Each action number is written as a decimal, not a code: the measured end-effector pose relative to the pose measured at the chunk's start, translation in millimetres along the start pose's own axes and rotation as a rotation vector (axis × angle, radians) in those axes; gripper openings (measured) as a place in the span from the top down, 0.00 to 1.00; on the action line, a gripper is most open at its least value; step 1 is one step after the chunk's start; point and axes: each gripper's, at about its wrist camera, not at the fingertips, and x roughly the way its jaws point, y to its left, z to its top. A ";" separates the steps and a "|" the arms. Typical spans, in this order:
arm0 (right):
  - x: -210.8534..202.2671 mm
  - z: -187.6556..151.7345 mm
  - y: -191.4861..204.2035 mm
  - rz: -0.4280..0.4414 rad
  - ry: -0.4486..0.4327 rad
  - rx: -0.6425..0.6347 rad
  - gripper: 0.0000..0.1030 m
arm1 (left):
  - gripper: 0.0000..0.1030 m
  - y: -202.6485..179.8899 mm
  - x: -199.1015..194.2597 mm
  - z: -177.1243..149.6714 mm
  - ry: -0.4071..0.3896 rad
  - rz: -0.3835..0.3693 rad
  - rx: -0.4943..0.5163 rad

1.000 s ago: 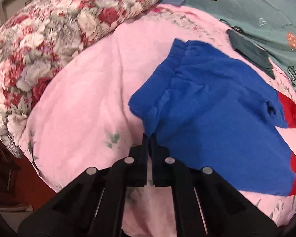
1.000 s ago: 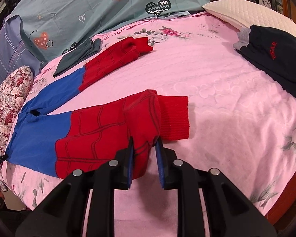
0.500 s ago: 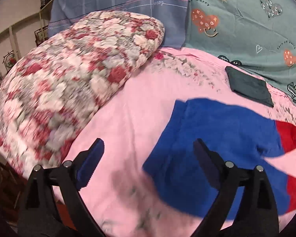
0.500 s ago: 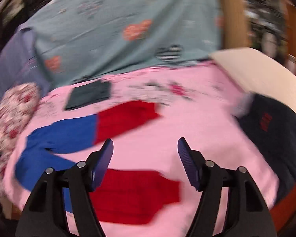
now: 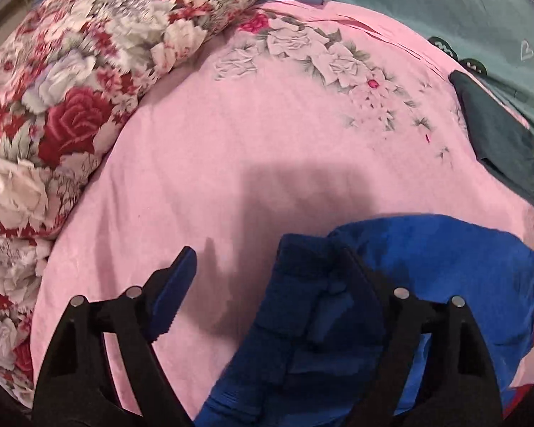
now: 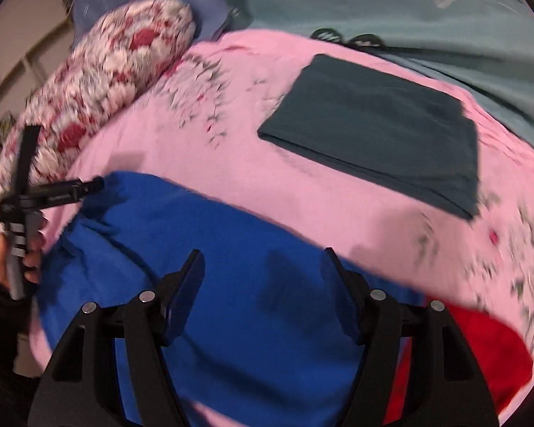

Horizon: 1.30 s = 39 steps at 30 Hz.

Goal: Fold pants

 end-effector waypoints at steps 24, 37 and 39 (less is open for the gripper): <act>-164.6 -129.2 108.9 0.125 -0.212 -0.153 1.00 | 0.66 52.1 -126.8 -83.5 -0.128 -0.207 0.066; -103.3 -225.2 124.5 0.192 -0.227 0.110 1.00 | 0.63 61.8 -102.8 -134.0 -0.109 -0.193 0.087; -124.3 -211.7 116.4 0.165 -0.312 0.134 1.00 | 0.63 59.9 -120.4 -117.2 -0.150 -0.192 0.082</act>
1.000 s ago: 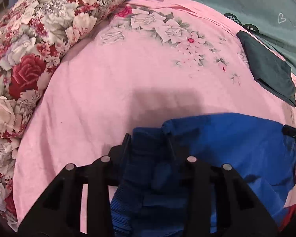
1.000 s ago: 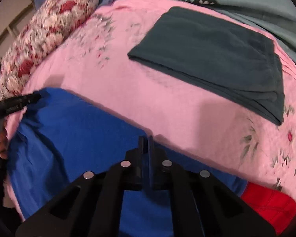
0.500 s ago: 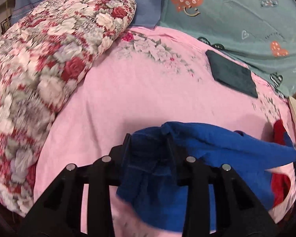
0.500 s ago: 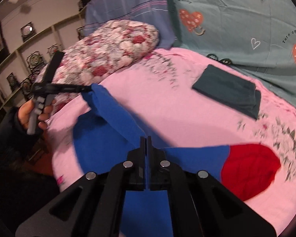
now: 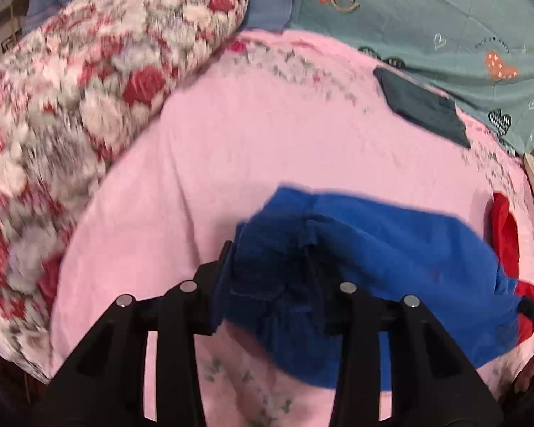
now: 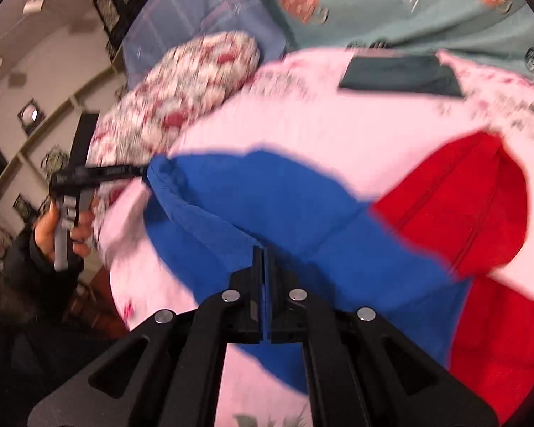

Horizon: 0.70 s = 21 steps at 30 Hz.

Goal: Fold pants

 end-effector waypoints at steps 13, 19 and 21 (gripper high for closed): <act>34.2 -43.6 13.0 0.018 0.221 -0.056 0.99 | 0.35 27.9 -3.1 -79.9 0.101 0.068 0.048; 40.5 -50.9 10.6 0.029 0.208 -0.048 0.97 | 0.37 16.0 -39.3 -67.0 0.026 0.022 0.055; 36.1 -52.5 7.1 0.030 0.204 -0.046 0.97 | 0.36 -9.1 -51.4 -59.9 -0.008 -0.028 0.090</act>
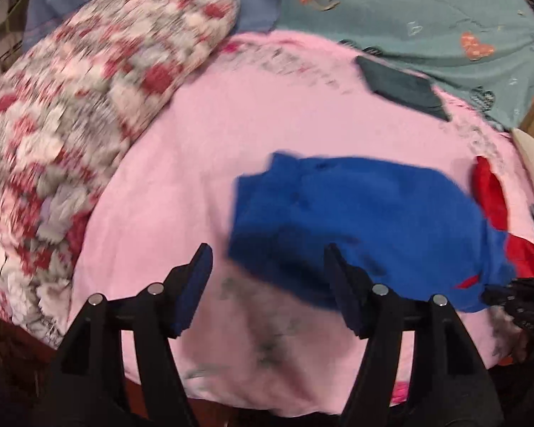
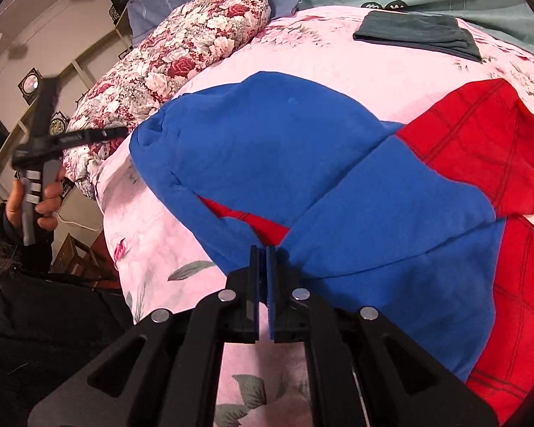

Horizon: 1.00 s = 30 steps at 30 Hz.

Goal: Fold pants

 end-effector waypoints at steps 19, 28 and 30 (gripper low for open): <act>-82.4 131.3 -95.2 -0.481 -0.180 0.244 0.01 | 0.24 -83.3 17.8 1.1 -0.046 -0.003 0.184; 34.2 156.9 -160.9 -0.640 0.235 0.332 0.99 | 0.16 -151.0 4.6 -7.6 -0.056 -0.127 0.322; 17.2 145.4 -165.5 -0.603 0.174 0.333 0.99 | 0.16 -136.1 -3.6 -2.1 -0.072 -0.104 0.281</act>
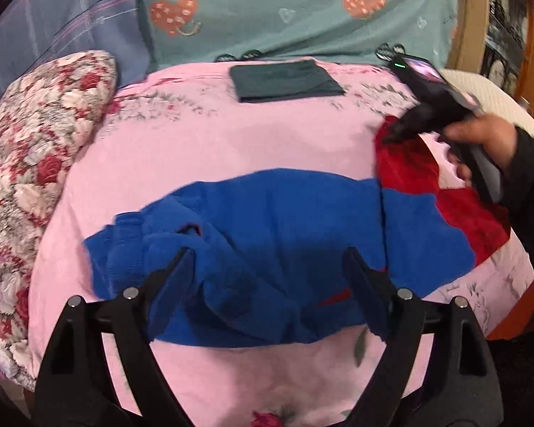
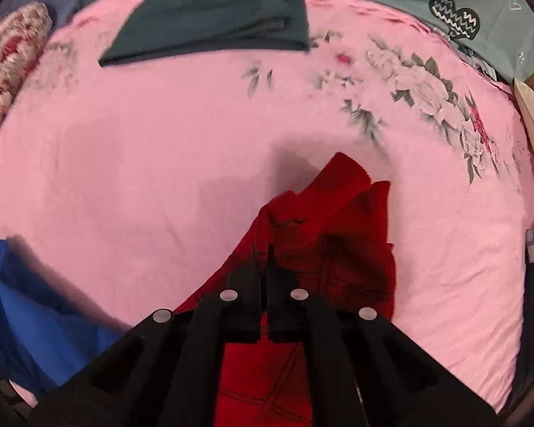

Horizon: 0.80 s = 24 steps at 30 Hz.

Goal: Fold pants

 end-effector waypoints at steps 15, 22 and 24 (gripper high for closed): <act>-130.2 -265.5 -150.8 0.178 -0.634 0.405 0.99 | 0.08 124.7 70.2 -51.0 0.190 0.127 -0.321; -86.6 -288.5 -159.8 0.244 -0.506 0.487 0.98 | 0.08 127.4 61.5 -47.7 0.185 0.120 -0.324; -100.6 -269.1 -160.3 0.268 -0.531 0.454 0.98 | 0.08 128.1 62.1 -36.8 0.171 0.131 -0.321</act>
